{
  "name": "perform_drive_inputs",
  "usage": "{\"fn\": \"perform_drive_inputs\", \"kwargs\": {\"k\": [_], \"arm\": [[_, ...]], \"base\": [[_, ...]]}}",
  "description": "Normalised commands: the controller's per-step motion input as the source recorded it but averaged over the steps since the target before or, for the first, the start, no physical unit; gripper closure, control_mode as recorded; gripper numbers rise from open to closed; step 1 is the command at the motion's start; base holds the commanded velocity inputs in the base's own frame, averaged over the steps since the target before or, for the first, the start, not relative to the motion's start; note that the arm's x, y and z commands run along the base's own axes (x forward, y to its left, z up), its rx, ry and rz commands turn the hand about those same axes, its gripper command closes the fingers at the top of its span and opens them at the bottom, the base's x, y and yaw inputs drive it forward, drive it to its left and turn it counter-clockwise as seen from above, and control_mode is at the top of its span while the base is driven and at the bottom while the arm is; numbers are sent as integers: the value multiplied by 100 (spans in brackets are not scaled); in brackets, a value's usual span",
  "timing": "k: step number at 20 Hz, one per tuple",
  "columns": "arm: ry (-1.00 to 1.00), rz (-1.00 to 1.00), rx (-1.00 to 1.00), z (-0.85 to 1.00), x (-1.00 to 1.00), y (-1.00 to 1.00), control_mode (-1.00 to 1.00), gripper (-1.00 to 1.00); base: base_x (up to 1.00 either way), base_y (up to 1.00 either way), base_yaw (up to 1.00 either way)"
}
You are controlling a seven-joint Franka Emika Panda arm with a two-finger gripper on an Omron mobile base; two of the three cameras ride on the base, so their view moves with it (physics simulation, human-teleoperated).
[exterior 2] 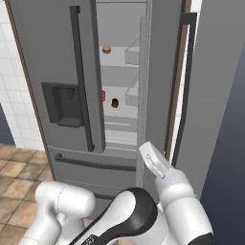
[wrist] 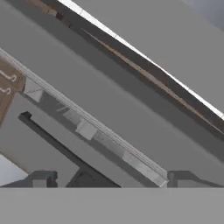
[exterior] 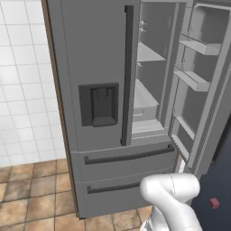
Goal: Place the sweet potato in the correct fridge rack based on whether it is a fruit or vegetable. Finally, close the fridge door.
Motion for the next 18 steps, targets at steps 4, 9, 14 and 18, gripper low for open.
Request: {"fn": "perform_drive_inputs", "kwargs": {"k": [4,9,14,18], "arm": [[0,2,30,-28,76,-76,-100,-100],[0,5,27,-32,67,-65,-100,-100],[9,15,14,-21,72,-44,-100,-100],[15,18,9,-19,77,-38,-100,-100]], "base": [[0,0,0],[0,0,0],[0,0,0],[0,0,0]]}}
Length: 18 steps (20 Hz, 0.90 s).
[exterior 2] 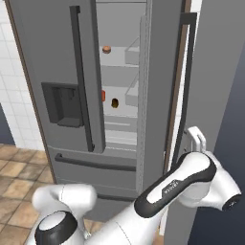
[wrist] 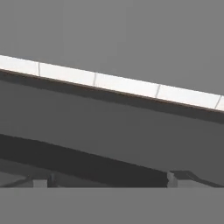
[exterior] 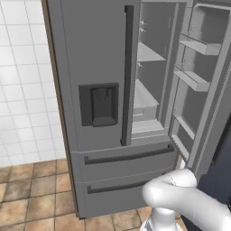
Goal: Place the sweet potato in the correct fridge rack based on whether it is a fruit or vegetable. Finally, close the fridge door.
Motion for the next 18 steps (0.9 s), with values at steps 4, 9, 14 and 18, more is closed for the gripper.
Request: {"fn": "perform_drive_inputs", "kwargs": {"k": [4,9,14,18], "arm": [[12,20,12,-21,89,-34,-100,-100],[6,17,11,-14,56,-12,-100,-100],[0,3,1,0,0,77,-100,-100],[8,0,-3,0,5,100,-100,-100]], "base": [[0,0,0],[0,0,0],[0,0,0],[0,0,0]]}}
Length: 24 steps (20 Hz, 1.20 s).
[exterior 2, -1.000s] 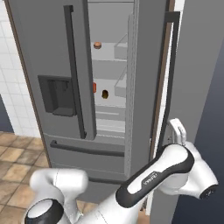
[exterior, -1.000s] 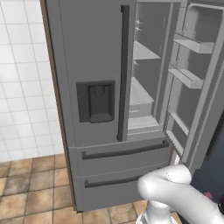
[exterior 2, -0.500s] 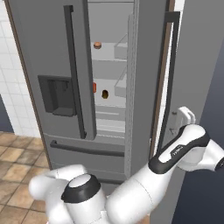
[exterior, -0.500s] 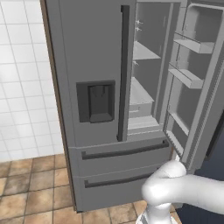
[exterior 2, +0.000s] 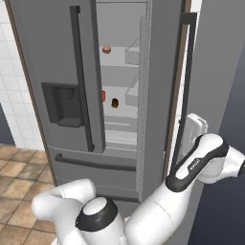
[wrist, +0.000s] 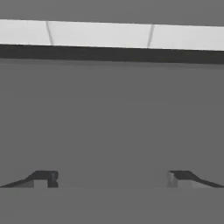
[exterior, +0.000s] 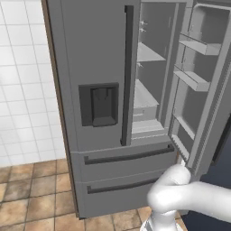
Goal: Place the sweet potato in the correct fridge rack based on whether it is a fruit or vegetable. Finally, close the fridge door.
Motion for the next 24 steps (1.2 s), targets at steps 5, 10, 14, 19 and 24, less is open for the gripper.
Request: {"fn": "perform_drive_inputs", "kwargs": {"k": [5,10,14,19,24], "arm": [[9,0,-4,0,6,100,-100,-100],[8,0,-5,0,13,100,-100,-100],[4,-5,-5,9,57,100,-100,-100],[3,-16,-4,14,72,82,-100,-100],[4,-20,-4,14,61,62,-100,-100]], "base": [[0,0,0],[0,0,0],[0,0,0],[0,0,0],[0,0,0]]}}
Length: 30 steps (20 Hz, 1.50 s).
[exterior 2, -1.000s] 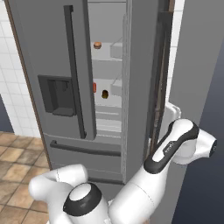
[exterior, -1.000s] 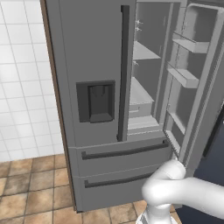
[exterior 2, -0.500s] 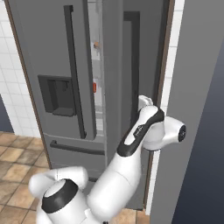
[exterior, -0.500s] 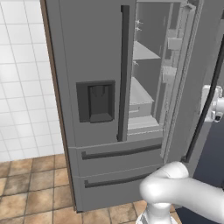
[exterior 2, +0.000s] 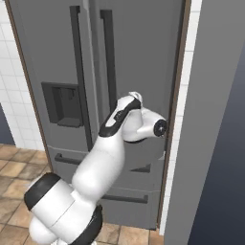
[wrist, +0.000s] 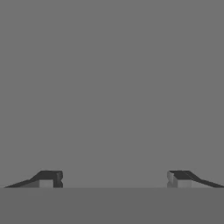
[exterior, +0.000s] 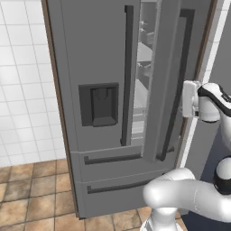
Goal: Place the sweet potato in the correct fridge rack based on whether it is a fruit or vegetable. Finally, close the fridge door.
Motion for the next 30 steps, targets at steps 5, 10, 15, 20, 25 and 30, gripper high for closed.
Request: {"fn": "perform_drive_inputs", "kwargs": {"k": [5,10,15,20,25,30], "arm": [[9,-21,-2,24,56,44,-100,-100],[13,-22,-1,22,54,33,-100,-100],[13,-21,-1,15,46,26,-100,-100],[10,-20,-1,0,50,21,-100,-100],[9,-16,0,0,36,12,-100,-100],[1,-7,0,-3,-22,10,-100,-100]], "base": [[0,0,0],[0,0,0],[0,0,0],[0,0,0],[0,0,0],[0,0,0]]}}
